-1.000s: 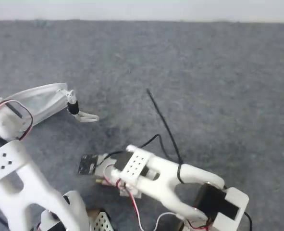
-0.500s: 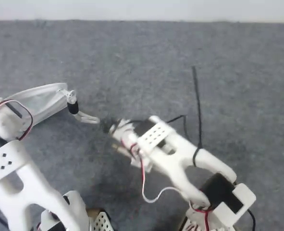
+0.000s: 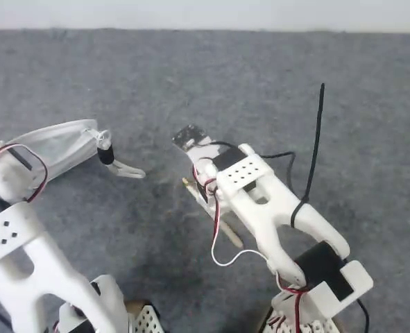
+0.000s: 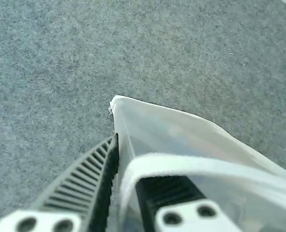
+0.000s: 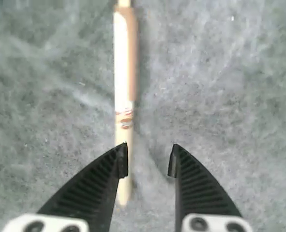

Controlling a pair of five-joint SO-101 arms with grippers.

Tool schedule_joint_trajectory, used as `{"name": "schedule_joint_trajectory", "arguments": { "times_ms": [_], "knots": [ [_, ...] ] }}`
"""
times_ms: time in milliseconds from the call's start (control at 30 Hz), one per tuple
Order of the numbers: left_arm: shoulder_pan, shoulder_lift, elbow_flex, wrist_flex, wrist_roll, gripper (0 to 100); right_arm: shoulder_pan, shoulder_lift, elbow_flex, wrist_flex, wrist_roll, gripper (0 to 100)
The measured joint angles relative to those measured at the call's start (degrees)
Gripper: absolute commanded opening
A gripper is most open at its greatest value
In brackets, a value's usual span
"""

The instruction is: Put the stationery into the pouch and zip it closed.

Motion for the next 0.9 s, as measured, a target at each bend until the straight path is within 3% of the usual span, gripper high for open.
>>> {"name": "schedule_joint_trajectory", "arguments": {
  "times_ms": [233,567,733,900],
  "knots": [
    [0.0,0.0,0.0,0.0,0.0,1,-0.8,1.2,-6.1,0.0,-2.7,11.6],
    [0.0,0.0,0.0,0.0,0.0,1,-4.4,21.2,-21.5,0.0,-3.2,11.4],
    [0.0,0.0,0.0,0.0,0.0,1,-4.2,27.3,-25.6,0.0,-3.2,0.0],
    [0.0,0.0,0.0,0.0,0.0,1,-4.2,28.0,-26.6,1.3,-3.2,0.7]
  ]
}}
